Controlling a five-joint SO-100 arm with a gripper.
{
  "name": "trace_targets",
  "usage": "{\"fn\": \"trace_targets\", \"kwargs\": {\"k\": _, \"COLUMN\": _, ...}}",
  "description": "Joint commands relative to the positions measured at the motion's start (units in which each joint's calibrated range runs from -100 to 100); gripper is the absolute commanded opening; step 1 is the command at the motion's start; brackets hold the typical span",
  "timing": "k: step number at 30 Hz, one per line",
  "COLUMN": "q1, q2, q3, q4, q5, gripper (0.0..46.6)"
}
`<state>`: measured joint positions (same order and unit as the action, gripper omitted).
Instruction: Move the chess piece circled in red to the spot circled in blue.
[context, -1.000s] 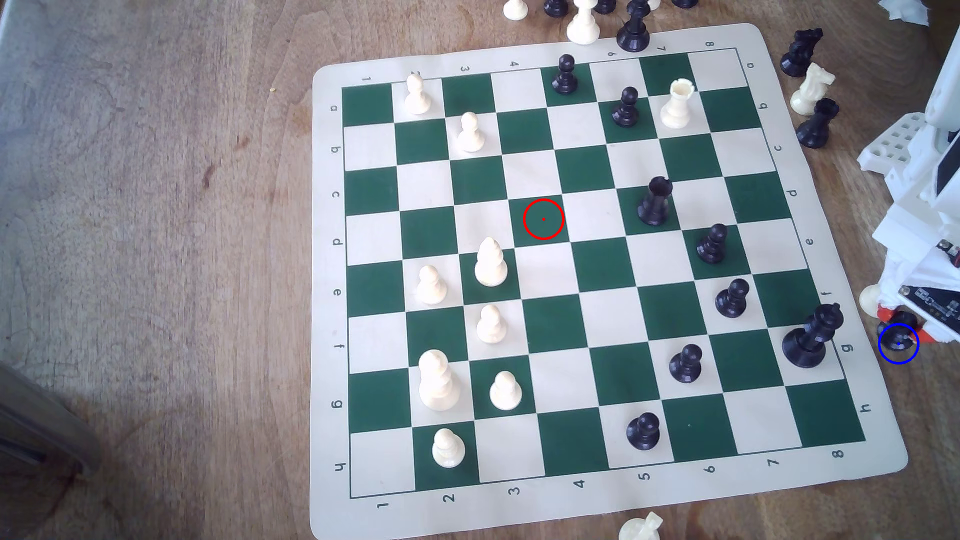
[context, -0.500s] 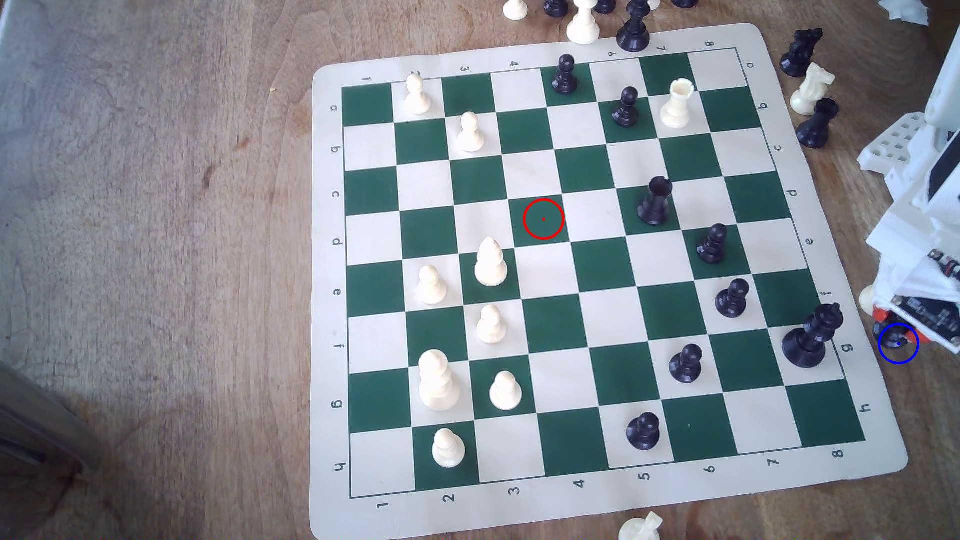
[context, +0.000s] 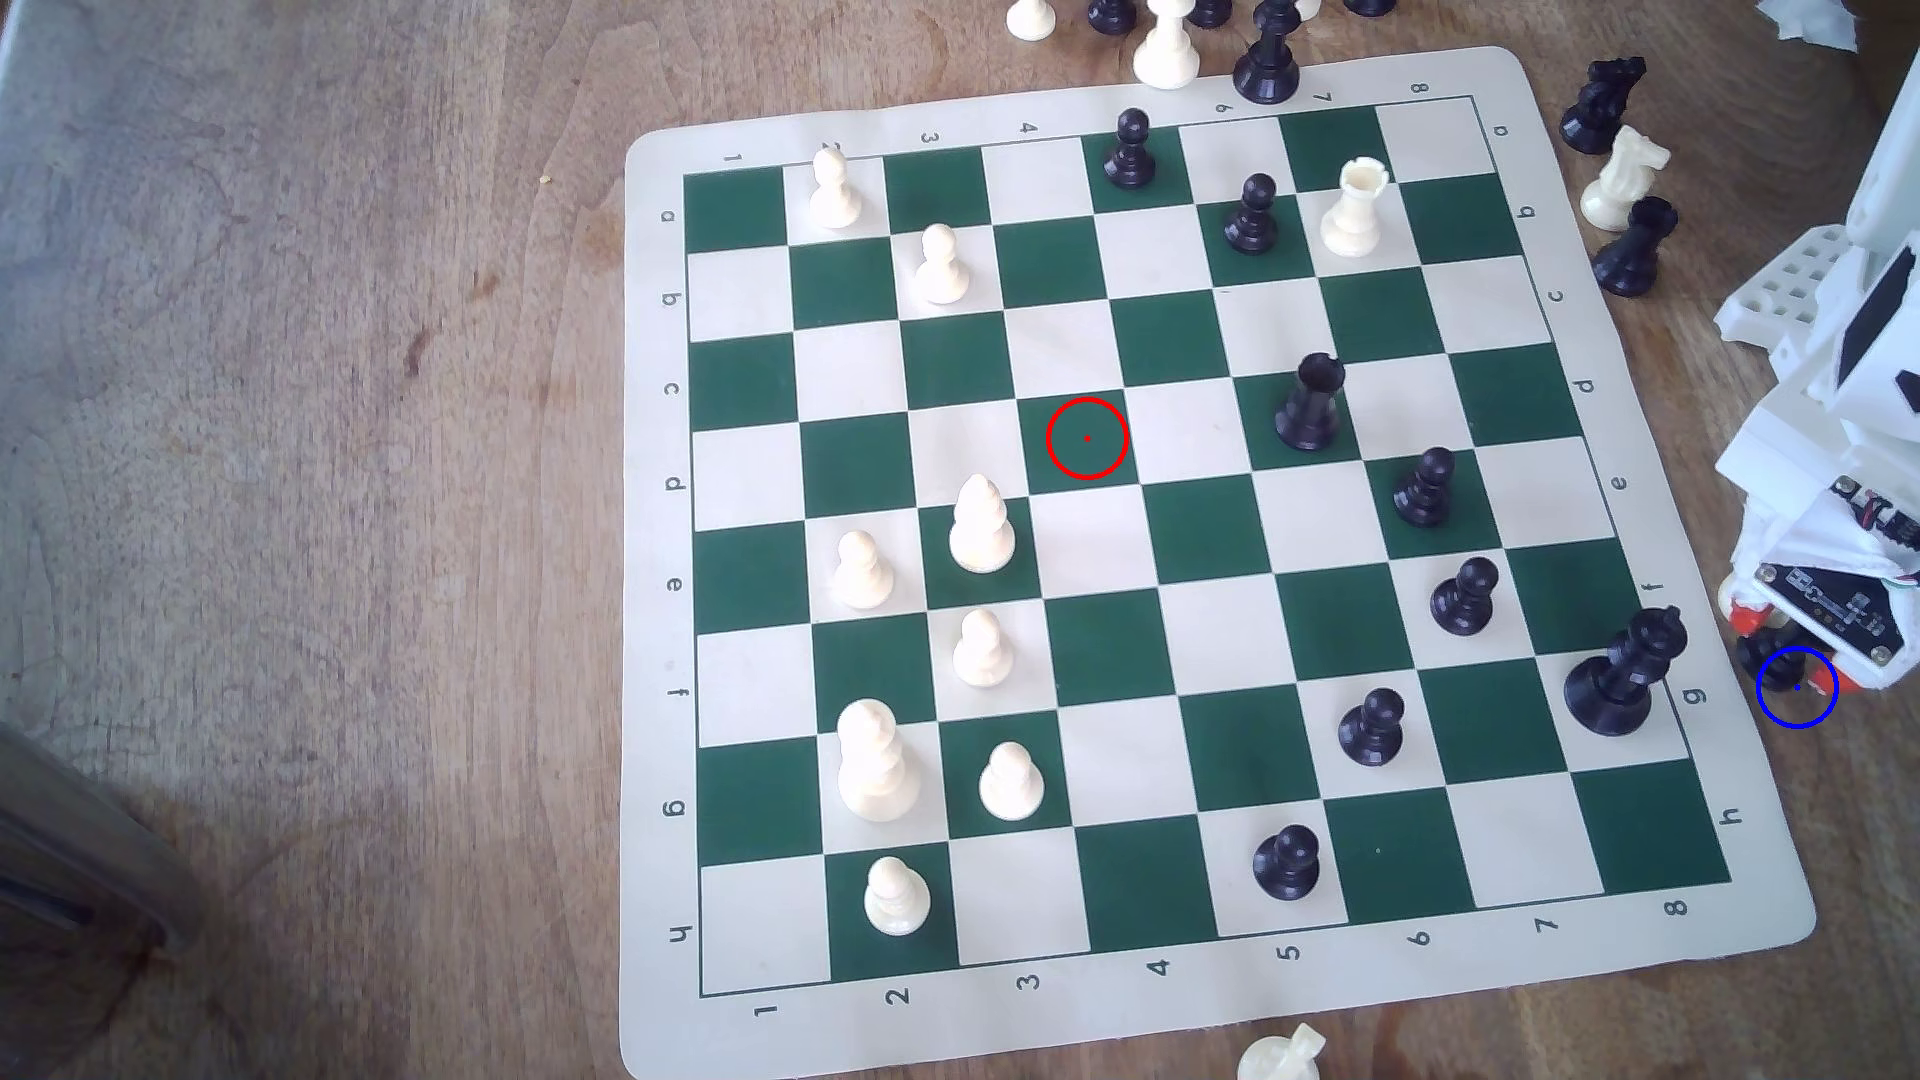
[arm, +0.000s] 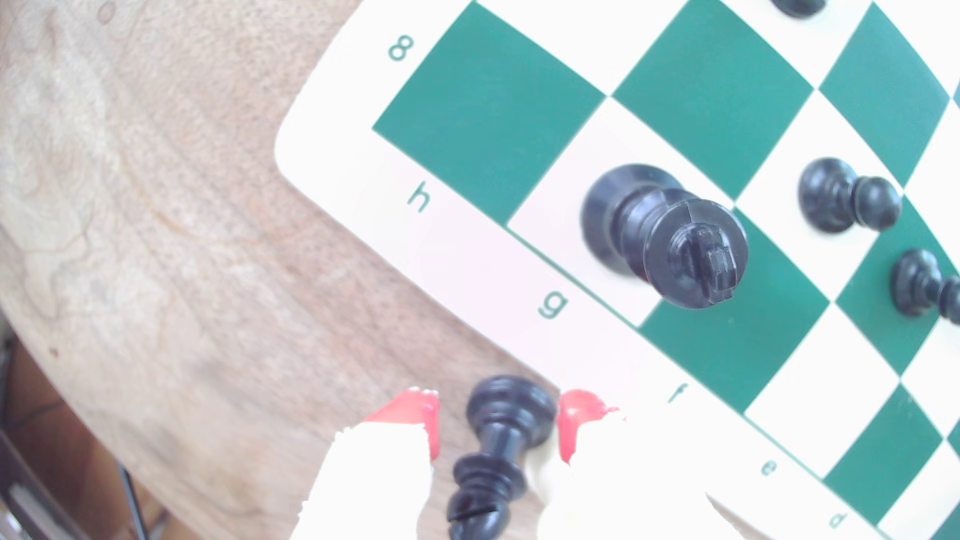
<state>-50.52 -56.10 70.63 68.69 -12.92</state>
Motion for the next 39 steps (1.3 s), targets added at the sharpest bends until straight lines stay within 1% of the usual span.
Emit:
{"fn": "trace_targets", "kwargs": {"k": 1, "q1": 0.3, "q2": -1.3, "q3": -0.7, "q4": 0.0, "q5": -0.5, "gripper": 16.6}}
{"fn": "trace_targets", "kwargs": {"k": 5, "q1": 1.1, "q2": -1.6, "q3": -2.1, "q4": 0.1, "q5": -0.5, "gripper": 18.3}}
{"fn": "trace_targets", "kwargs": {"k": 10, "q1": 3.1, "q2": -3.4, "q3": -8.1, "q4": 4.6, "q5": -0.3, "gripper": 19.6}}
{"fn": "trace_targets", "kwargs": {"k": 13, "q1": 4.7, "q2": -5.3, "q3": -14.3, "q4": 9.0, "q5": 0.4, "gripper": 20.1}}
{"fn": "trace_targets", "kwargs": {"k": 15, "q1": 6.9, "q2": -6.3, "q3": -18.2, "q4": 11.0, "q5": 1.4, "gripper": 20.6}}
{"fn": "trace_targets", "kwargs": {"k": 16, "q1": 9.5, "q2": -6.7, "q3": -23.6, "q4": 13.1, "q5": 2.4, "gripper": 20.8}}
{"fn": "trace_targets", "kwargs": {"k": 17, "q1": 10.5, "q2": -7.0, "q3": -25.8, "q4": 13.9, "q5": 2.9, "gripper": 19.2}}
{"fn": "trace_targets", "kwargs": {"k": 19, "q1": 12.9, "q2": -7.3, "q3": -29.9, "q4": 15.3, "q5": 3.4, "gripper": 12.4}}
{"fn": "trace_targets", "kwargs": {"k": 20, "q1": 13.9, "q2": -7.4, "q3": -31.5, "q4": 15.8, "q5": 3.7, "gripper": 9.9}}
{"fn": "trace_targets", "kwargs": {"k": 21, "q1": 16.5, "q2": -7.4, "q3": -33.1, "q4": 15.9, "q5": 3.9, "gripper": 3.7}}
{"fn": "trace_targets", "kwargs": {"k": 22, "q1": 17.8, "q2": -7.4, "q3": -33.3, "q4": 15.9, "q5": 3.9, "gripper": 1.5}}
{"fn": "trace_targets", "kwargs": {"k": 23, "q1": 19.4, "q2": -7.5, "q3": -33.1, "q4": 15.5, "q5": 3.7, "gripper": 0.3}}
{"fn": "trace_targets", "kwargs": {"k": 24, "q1": 21.3, "q2": -7.7, "q3": -32.7, "q4": 15.2, "q5": 3.9, "gripper": 0.3}}
{"fn": "trace_targets", "kwargs": {"k": 25, "q1": 25.9, "q2": -8.8, "q3": -30.8, "q4": 13.0, "q5": 5.0, "gripper": 0.2}}
{"fn": "trace_targets", "kwargs": {"k": 27, "q1": 31.0, "q2": -9.9, "q3": -29.5, "q4": 9.7, "q5": 6.8, "gripper": 0.2}}
{"fn": "trace_targets", "kwargs": {"k": 29, "q1": 36.9, "q2": -11.0, "q3": -27.2, "q4": 4.0, "q5": 9.3, "gripper": 0.2}}
{"fn": "trace_targets", "kwargs": {"k": 30, "q1": 43.9, "q2": -14.1, "q3": -20.5, "q4": -4.9, "q5": 13.5, "gripper": 0.2}}
{"fn": "trace_targets", "kwargs": {"k": 31, "q1": 47.0, "q2": -15.2, "q3": -16.8, "q4": -9.5, "q5": 15.2, "gripper": 0.2}}
{"fn": "trace_targets", "kwargs": {"k": 32, "q1": 49.3, "q2": -15.7, "q3": -13.7, "q4": -14.0, "q5": 16.1, "gripper": 0.2}}
{"fn": "trace_targets", "kwargs": {"k": 34, "q1": 53.3, "q2": -16.1, "q3": -6.0, "q4": -25.6, "q5": 16.7, "gripper": 0.2}}
{"fn": "trace_targets", "kwargs": {"k": 36, "q1": 54.3, "q2": -17.1, "q3": -0.7, "q4": -34.9, "q5": 16.8, "gripper": 0.2}}
{"fn": "trace_targets", "kwargs": {"k": 37, "q1": 54.9, "q2": -19.0, "q3": 5.0, "q4": -45.7, "q5": 17.0, "gripper": 0.2}}
{"fn": "trace_targets", "kwargs": {"k": 39, "q1": 54.9, "q2": -21.2, "q3": 10.1, "q4": -56.3, "q5": 17.2, "gripper": 0.2}}
